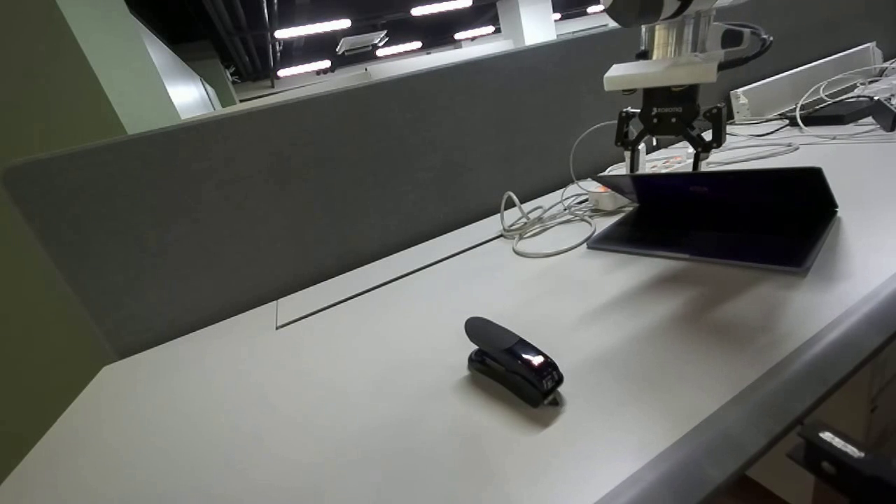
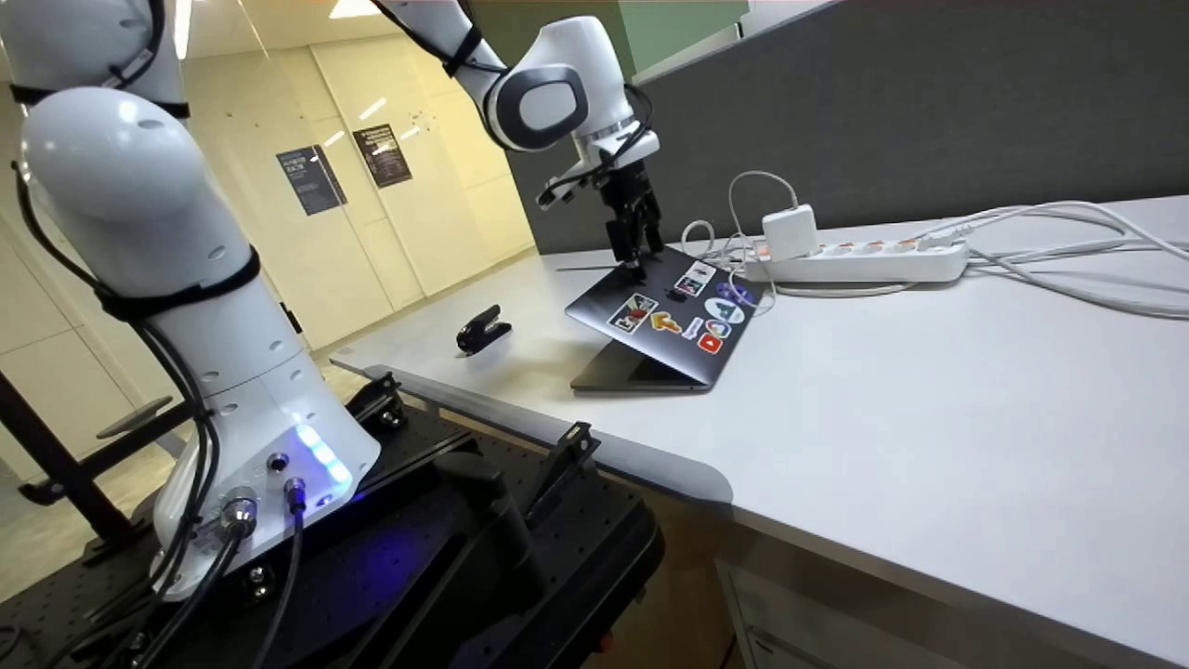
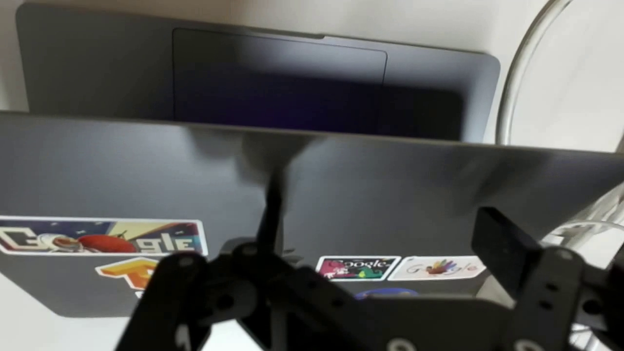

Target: Close the laptop

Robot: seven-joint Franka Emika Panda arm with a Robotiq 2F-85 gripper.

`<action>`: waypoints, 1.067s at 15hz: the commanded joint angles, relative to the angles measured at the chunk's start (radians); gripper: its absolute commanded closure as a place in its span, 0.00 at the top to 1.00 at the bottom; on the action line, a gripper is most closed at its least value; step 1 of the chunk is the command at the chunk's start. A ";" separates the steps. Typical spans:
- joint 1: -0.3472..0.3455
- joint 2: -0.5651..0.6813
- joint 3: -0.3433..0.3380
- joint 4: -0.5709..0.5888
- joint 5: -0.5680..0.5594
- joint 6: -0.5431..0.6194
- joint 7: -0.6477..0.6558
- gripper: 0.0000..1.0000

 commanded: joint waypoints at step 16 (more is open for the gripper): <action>0.223 0.257 -0.020 -0.024 0.038 0.284 0.228 1.00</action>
